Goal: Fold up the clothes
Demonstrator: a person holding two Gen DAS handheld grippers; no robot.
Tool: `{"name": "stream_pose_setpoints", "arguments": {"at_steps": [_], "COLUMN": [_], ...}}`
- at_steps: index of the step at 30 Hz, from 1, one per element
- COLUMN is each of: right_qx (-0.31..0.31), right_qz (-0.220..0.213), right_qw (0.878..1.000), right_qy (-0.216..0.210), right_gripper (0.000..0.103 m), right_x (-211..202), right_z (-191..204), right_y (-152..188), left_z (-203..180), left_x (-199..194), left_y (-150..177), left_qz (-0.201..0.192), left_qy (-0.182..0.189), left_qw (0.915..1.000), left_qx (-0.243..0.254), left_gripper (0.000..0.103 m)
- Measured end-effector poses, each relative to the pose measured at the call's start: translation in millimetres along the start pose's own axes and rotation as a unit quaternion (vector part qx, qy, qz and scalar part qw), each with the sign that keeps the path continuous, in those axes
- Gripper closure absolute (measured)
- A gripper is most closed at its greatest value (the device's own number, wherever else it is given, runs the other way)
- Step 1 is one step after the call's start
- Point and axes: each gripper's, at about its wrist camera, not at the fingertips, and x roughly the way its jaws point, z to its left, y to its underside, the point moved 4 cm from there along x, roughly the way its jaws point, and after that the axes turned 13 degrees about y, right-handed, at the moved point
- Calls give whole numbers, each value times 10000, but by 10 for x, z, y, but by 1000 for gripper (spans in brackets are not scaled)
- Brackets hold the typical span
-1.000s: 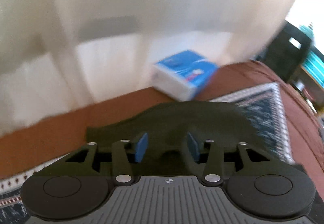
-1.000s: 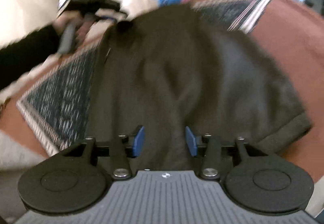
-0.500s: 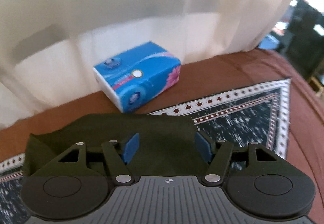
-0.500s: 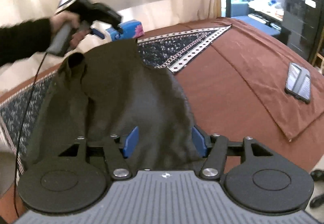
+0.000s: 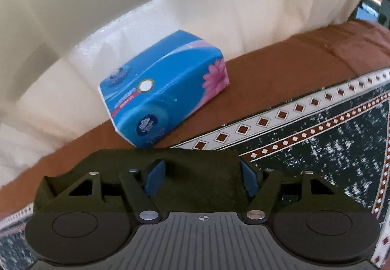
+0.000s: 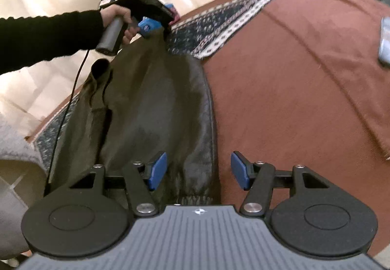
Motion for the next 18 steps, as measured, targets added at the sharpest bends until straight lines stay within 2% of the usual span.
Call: {"name": "stream_pose_setpoints", "arguments": {"at_steps": [2, 3, 4, 6, 9, 10, 13, 15, 18], "right_qx": [21, 28, 37, 43, 28, 53, 194, 310, 247], "right_qz": [16, 25, 38, 71, 162, 162, 325, 310, 41], "right_qw": [10000, 9999, 9999, 9998, 9994, 9994, 9986, 9981, 9976], "right_qy": [-82, -115, -145, -205, -295, -300, -369, -424, -653], "right_gripper": [40, 41, 42, 46, 53, 54, 86, 90, 92], "right_x": [-5, -8, -10, -18, -22, -24, 13, -28, -252], "right_z": [-3, -1, -6, -6, -9, -17, -47, -58, 80], "right_y": [9, 10, 8, 13, 43, 50, 40, 0, -111], "left_z": [-25, -32, -34, -63, -117, -95, 44, 199, 455], "left_x": [27, 34, 33, 27, 14, 9, -30, -118, -316], "left_y": [-7, -12, -14, -11, 7, 8, -4, -15, 16], "left_qz": [-62, -108, -135, -150, -149, -159, -207, -328, -571], "left_qy": [-58, -51, 31, 108, 125, 188, 513, 855, 1277], "left_qw": [9999, 9999, 9999, 9998, 9995, 9995, 9983, 9941, 9856], "left_qx": [79, 86, 53, 97, 267, 206, -178, -585, -954], "left_gripper": [26, 34, 51, 69, 84, 87, 92, 92, 92]}}
